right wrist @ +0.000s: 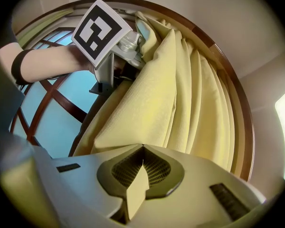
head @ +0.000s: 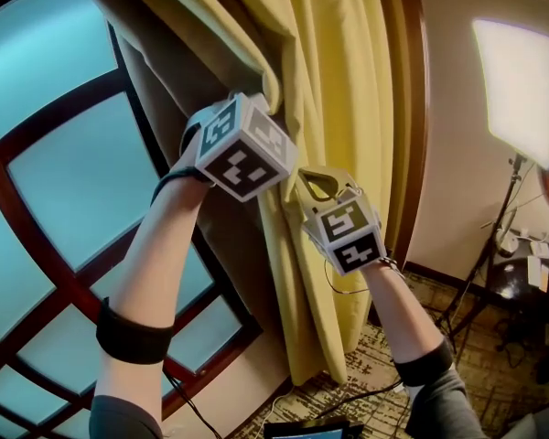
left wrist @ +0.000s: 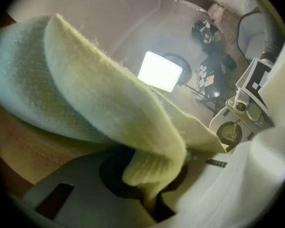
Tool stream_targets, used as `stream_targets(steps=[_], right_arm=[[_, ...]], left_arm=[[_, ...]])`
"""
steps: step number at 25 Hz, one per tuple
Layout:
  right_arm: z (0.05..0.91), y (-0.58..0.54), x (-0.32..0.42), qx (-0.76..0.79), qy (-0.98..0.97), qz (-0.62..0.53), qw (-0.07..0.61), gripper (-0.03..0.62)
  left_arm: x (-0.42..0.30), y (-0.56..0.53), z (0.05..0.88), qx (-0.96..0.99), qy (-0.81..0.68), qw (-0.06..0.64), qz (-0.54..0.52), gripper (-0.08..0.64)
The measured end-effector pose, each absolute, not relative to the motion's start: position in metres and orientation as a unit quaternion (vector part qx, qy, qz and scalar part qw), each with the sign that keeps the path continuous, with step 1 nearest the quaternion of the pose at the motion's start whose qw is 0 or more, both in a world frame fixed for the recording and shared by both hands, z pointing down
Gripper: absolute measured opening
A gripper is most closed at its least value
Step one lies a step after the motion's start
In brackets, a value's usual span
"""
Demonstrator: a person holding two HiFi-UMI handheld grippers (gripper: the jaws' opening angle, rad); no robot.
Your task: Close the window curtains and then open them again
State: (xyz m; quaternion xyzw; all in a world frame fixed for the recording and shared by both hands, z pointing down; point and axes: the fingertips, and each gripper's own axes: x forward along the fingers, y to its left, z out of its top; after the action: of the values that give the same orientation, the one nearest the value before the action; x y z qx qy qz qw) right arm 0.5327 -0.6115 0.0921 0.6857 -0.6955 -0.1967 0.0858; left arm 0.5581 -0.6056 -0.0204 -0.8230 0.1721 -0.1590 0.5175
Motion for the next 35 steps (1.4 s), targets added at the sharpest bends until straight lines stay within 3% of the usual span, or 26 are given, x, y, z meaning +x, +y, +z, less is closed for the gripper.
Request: stream_targets(steps=[5, 9, 12, 35], right_arm=[[0.085, -0.617, 0.547, 0.695, -0.684, -0.199, 0.098, 0.006], [0.11, -0.626, 0.566, 0.713, -0.665, -0.173, 0.139, 0.005], [0.126, -0.629, 0.592, 0.728, -0.654, -0.15, 0.138, 0.005], [0.094, -0.661, 0.706, 0.728, -0.65, -0.191, 0.106, 0.002]], left_arm=[[0.576, -0.606, -0.022, -0.819, 0.154, 0.527, -0.166, 0.005], [0.622, -0.607, 0.043, -0.786, 0.104, 0.567, -0.222, 0.0], [0.641, -0.618, 0.062, -0.801, 0.088, 0.549, -0.221, 0.0], [0.745, -0.641, 0.02, -0.824, 0.106, 0.527, -0.178, 0.0]])
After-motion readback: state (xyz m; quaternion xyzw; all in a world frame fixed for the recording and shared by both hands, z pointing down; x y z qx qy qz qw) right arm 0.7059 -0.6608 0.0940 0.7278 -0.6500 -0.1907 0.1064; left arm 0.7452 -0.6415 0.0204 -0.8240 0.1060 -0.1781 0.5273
